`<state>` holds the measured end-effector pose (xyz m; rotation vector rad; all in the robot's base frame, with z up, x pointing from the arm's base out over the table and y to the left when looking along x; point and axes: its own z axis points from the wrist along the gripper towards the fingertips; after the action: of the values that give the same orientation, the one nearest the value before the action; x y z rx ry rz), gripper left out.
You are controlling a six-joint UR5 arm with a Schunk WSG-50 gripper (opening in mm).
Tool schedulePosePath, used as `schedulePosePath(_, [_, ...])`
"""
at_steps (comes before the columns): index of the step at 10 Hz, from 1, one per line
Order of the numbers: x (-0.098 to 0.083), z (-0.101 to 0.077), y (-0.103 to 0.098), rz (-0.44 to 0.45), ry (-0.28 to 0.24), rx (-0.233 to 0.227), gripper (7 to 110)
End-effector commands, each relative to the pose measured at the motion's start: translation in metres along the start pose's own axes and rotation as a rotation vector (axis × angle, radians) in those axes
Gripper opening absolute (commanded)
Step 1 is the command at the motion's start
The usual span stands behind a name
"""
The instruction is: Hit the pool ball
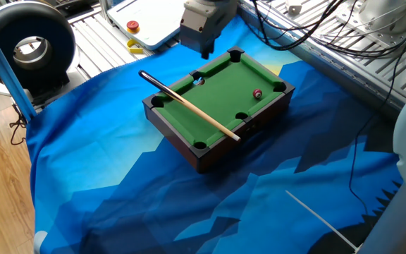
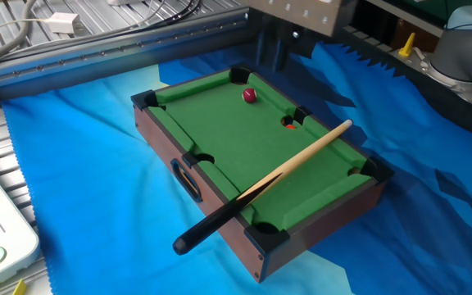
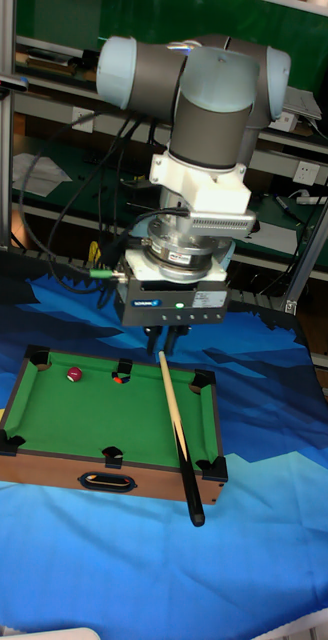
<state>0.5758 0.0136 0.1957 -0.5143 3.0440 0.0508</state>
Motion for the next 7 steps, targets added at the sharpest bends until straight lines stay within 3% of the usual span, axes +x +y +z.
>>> schedulePosePath(1, [-0.019,-0.002,0.022,0.002,-0.054,-0.063,22])
schedulePosePath(3, [-0.027,0.005,0.025,0.032,-0.067,-0.067,22])
schedulePosePath(4, [-0.033,0.012,0.024,0.047,-0.082,-0.058,44])
schedulePosePath(7, [-0.039,0.021,0.026,0.1,-0.093,-0.059,44])
